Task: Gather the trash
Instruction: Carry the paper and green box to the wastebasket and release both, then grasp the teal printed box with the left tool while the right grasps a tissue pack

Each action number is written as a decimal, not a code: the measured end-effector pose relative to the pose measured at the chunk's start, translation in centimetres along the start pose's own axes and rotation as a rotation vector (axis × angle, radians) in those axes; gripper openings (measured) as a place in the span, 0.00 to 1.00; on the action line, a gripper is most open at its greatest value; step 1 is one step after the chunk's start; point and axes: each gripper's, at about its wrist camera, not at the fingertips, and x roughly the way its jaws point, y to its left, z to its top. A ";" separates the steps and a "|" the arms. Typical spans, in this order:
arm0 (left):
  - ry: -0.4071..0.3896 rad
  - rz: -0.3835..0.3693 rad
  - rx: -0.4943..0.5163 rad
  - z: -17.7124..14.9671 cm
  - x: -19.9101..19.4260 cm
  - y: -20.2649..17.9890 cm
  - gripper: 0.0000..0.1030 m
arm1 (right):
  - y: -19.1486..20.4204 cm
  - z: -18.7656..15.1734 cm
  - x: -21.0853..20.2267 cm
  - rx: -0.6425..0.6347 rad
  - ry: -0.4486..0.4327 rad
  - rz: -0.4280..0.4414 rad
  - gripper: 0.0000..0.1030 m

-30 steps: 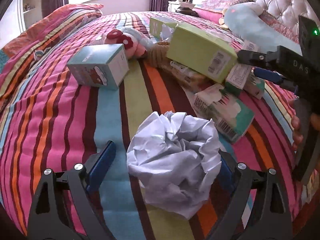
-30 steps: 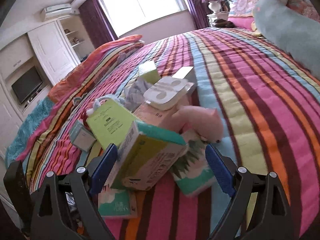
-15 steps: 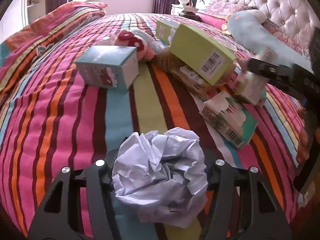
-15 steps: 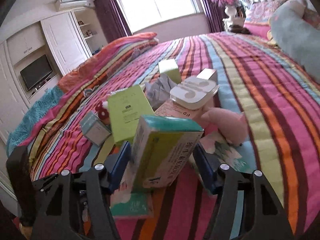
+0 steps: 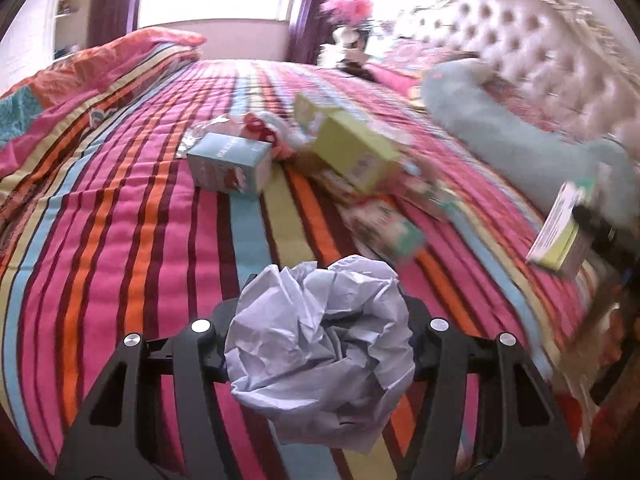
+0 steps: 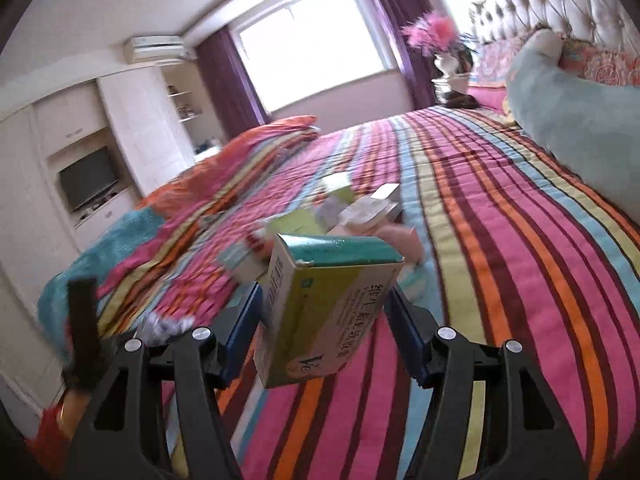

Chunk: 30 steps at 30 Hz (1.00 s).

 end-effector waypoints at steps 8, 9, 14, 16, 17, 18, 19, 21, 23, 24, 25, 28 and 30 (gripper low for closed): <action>0.220 -0.115 0.125 -14.7 -7.2 -3.4 0.56 | 4.9 -14.0 -5.3 0.083 0.309 0.098 0.58; 0.311 -0.118 0.096 -17.9 -6.0 -3.6 0.56 | 4.9 -16.0 -4.6 0.106 0.372 0.094 0.58; 0.560 -0.041 0.052 -27.3 -0.7 -3.8 0.56 | 4.7 -24.3 0.7 0.102 0.636 0.018 0.58; 0.636 -0.026 0.048 -29.4 1.0 -3.8 0.56 | 4.9 -26.0 2.2 0.064 0.700 0.002 0.58; 0.659 -0.038 0.036 -29.6 1.4 -3.7 0.57 | 5.1 -26.7 2.9 0.045 0.727 0.001 0.58; 0.663 -0.052 0.031 -29.6 1.5 -3.7 0.57 | 5.3 -27.2 3.4 0.024 0.747 -0.001 0.58; 0.657 -0.053 0.034 -29.4 1.5 -3.8 0.57 | 5.5 -27.4 3.7 0.013 0.758 0.000 0.58; 0.650 -0.037 0.049 -29.1 1.7 -4.1 0.58 | 5.9 -27.7 4.3 -0.009 0.770 0.009 0.58; 0.670 -0.032 0.057 -29.3 2.0 -4.3 0.61 | 6.1 -27.8 4.4 -0.019 0.771 0.016 0.58; 0.686 -0.012 0.067 -29.5 2.2 -4.3 0.65 | 6.1 -27.7 4.5 -0.020 0.772 0.014 0.60; 0.696 0.008 0.080 -29.6 2.4 -4.4 0.69 | 6.1 -27.6 4.6 -0.021 0.772 0.004 0.62; 0.698 0.040 0.094 -29.6 2.6 -4.0 0.83 | 6.3 -27.7 4.7 -0.015 0.763 -0.044 0.83; 0.690 0.041 0.089 -29.6 2.5 -3.7 0.83 | 5.6 -27.3 4.7 0.014 0.755 -0.058 0.84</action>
